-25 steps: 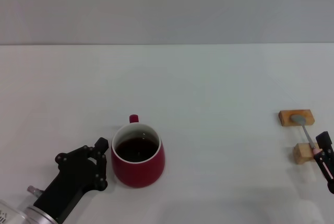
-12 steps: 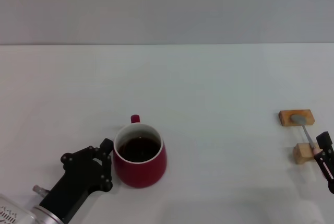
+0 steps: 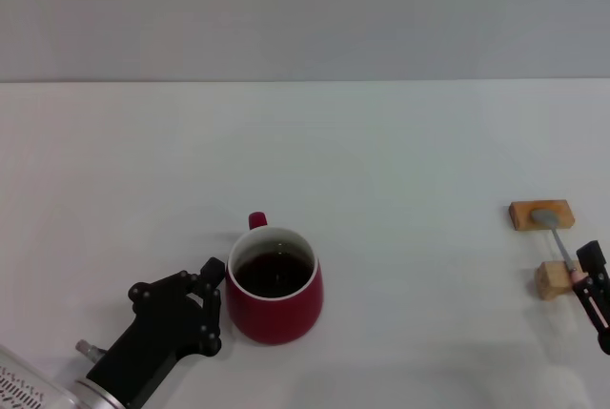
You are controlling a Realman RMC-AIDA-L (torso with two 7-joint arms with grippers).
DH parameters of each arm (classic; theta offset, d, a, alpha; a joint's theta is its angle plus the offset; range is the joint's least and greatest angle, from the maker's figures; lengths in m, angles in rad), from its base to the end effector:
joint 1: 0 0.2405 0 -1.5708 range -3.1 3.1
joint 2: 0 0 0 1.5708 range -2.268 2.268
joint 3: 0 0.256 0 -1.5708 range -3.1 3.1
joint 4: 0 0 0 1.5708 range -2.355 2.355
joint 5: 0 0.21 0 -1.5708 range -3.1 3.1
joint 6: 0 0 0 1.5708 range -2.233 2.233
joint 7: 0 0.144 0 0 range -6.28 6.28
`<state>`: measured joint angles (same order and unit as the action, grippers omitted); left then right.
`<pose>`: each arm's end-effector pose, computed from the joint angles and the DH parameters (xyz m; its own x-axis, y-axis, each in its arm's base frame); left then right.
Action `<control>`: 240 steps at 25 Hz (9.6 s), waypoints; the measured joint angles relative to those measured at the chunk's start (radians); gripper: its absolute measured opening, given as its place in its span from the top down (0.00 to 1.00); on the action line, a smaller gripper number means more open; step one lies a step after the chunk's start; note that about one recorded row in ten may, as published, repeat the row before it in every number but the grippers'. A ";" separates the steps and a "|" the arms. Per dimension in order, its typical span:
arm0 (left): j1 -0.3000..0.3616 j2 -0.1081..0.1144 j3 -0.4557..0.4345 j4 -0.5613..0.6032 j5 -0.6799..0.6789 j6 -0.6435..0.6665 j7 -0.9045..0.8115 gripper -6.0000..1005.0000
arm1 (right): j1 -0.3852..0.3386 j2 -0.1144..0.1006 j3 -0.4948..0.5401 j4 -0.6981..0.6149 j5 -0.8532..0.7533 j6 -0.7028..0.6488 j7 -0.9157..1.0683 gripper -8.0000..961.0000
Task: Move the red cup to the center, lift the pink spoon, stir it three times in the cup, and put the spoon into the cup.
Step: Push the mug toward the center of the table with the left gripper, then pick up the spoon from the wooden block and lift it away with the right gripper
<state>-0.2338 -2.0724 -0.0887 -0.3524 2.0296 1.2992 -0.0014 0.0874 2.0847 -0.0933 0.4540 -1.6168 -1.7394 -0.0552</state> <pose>-0.3060 0.2133 -0.1002 0.7434 0.0497 0.6670 0.5905 -0.5172 -0.6196 0.3038 0.1602 -0.0533 0.5764 0.1839 -0.7962 -0.7738 -0.1905 -0.6041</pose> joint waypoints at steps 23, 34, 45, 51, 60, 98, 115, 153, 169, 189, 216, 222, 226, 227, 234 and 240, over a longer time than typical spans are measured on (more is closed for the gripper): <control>-0.026 -0.002 0.027 -0.029 0.000 -0.024 0.004 1.00 | 0.001 0.000 -0.011 0.000 0.000 -0.002 0.000 0.14; -0.019 0.003 0.006 -0.008 -0.004 -0.020 0.004 1.00 | 0.002 0.000 -0.011 0.000 0.000 -0.004 0.000 0.14; -0.027 0.000 0.035 -0.027 -0.001 -0.019 0.004 1.00 | 0.002 0.000 -0.011 0.000 0.000 -0.003 0.000 0.14; -0.025 0.001 0.036 -0.026 0.013 -0.015 0.003 1.00 | 0.002 0.000 -0.011 0.000 0.000 -0.002 0.000 0.14; 0.046 0.014 -0.115 0.064 0.006 0.103 -0.063 1.00 | 0.002 0.000 -0.011 -0.002 0.000 -0.003 0.000 0.14; 0.123 0.012 -0.388 0.221 0.008 0.190 -0.184 0.27 | -0.134 0.000 -0.010 0.000 0.089 -0.016 0.005 0.14; 0.118 0.010 -0.388 0.233 0.011 0.186 -0.158 0.14 | -0.110 0.000 0.001 -0.008 0.141 0.101 0.015 0.14; 0.122 0.008 -0.388 0.217 0.011 0.166 -0.126 0.14 | -0.024 0.000 0.004 -0.010 0.143 0.267 0.015 0.14; 0.122 0.008 -0.388 0.217 0.010 0.167 -0.125 0.14 | -0.006 0.001 0.013 -0.019 0.143 0.298 0.015 0.14; 0.126 0.008 -0.388 0.217 0.010 0.185 -0.124 0.14 | -0.004 0.003 0.024 -0.016 0.142 0.299 0.015 0.15; 0.129 0.008 -0.385 0.217 0.013 0.192 -0.124 0.14 | 0.013 0.001 0.017 -0.012 0.133 0.348 0.015 0.48; 0.129 0.008 -0.385 0.217 0.014 0.192 -0.124 0.14 | 0.012 0.002 0.017 -0.011 0.133 0.345 0.015 0.51; 0.131 0.008 -0.385 0.217 0.014 0.192 -0.124 0.14 | 0.013 0.002 0.017 -0.011 0.133 0.348 0.015 0.55; 0.132 0.008 -0.385 0.217 0.014 0.192 -0.124 0.14 | 0.013 0.002 0.017 -0.011 0.133 0.348 0.015 0.56; 0.133 0.008 -0.385 0.217 0.014 0.192 -0.124 0.14 | 0.015 0.002 0.017 -0.011 0.134 0.348 0.015 0.61; 0.133 0.009 -0.385 0.217 0.013 0.193 -0.124 0.14 | 0.014 0.002 0.020 -0.011 0.138 0.348 0.015 0.61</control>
<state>-0.1011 -2.0634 -0.4740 -0.1350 2.0431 1.4919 -0.1257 0.1018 2.0862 -0.0736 0.4433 -1.4790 -1.3910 -0.0400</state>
